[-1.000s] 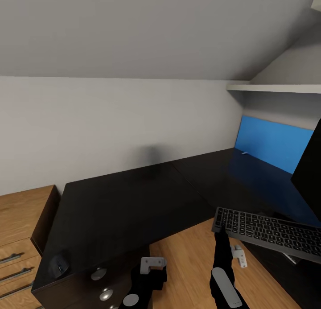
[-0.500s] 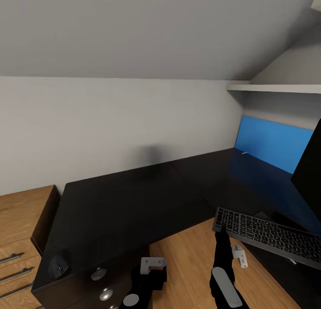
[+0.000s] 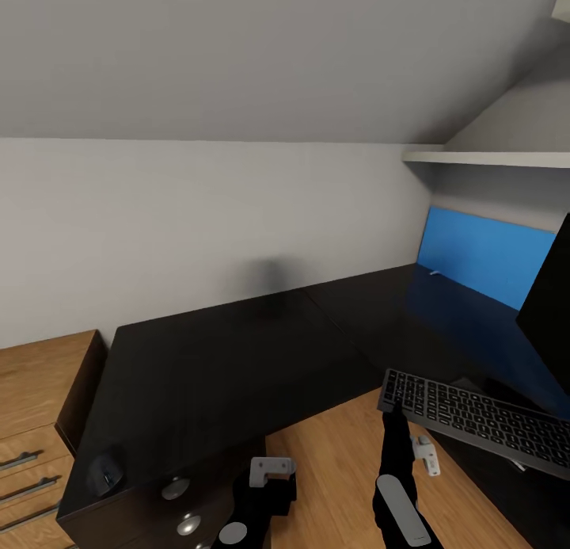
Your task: In the bedroom, organize the workspace by keeping the computer under the desk, ensuring the monitor is on the desk, placing the keyboard on the desk next to the monitor, placing the mouse on the desk next to the keyboard, moving the folder from the swivel chair onto the desk next to the mouse, stacking the notebook on top of the folder with the pen on top of the notebook, and positioning the swivel chair next to the desk.
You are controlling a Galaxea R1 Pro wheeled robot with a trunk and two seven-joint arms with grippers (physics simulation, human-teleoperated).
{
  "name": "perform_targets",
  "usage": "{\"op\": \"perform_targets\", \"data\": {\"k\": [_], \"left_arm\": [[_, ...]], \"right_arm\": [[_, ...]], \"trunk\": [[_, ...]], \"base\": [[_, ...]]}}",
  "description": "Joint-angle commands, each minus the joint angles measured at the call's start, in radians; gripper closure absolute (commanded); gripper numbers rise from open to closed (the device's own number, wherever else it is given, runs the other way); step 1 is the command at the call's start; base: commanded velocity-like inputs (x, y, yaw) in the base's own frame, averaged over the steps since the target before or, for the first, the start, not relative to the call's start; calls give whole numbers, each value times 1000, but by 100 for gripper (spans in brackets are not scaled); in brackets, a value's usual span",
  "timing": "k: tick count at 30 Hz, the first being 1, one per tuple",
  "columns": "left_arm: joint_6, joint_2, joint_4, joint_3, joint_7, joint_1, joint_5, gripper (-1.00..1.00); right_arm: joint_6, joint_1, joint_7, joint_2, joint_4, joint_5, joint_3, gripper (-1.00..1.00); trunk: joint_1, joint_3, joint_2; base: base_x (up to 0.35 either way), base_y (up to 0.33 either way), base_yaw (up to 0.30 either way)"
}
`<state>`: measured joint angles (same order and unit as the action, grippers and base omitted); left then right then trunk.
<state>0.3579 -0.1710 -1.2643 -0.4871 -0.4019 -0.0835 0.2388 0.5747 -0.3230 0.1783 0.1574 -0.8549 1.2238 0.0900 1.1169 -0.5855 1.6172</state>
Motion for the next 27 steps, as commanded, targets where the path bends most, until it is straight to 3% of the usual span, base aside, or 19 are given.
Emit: {"op": "perform_targets", "data": {"k": [1, 27], "left_arm": [[3, 1, -1, -2, -9, -1, 10, -100], [3, 0, -1, -2, -9, -1, 10, -100]], "right_arm": [[0, -1, 10, 1, 0, 10, 2, 100], [1, -1, 12, 1, 0, 10, 2, 100]], "trunk": [[0, -1, 1], [0, 12, 1]], "base": [[0, 0, 0], [0, 0, 0]]}}
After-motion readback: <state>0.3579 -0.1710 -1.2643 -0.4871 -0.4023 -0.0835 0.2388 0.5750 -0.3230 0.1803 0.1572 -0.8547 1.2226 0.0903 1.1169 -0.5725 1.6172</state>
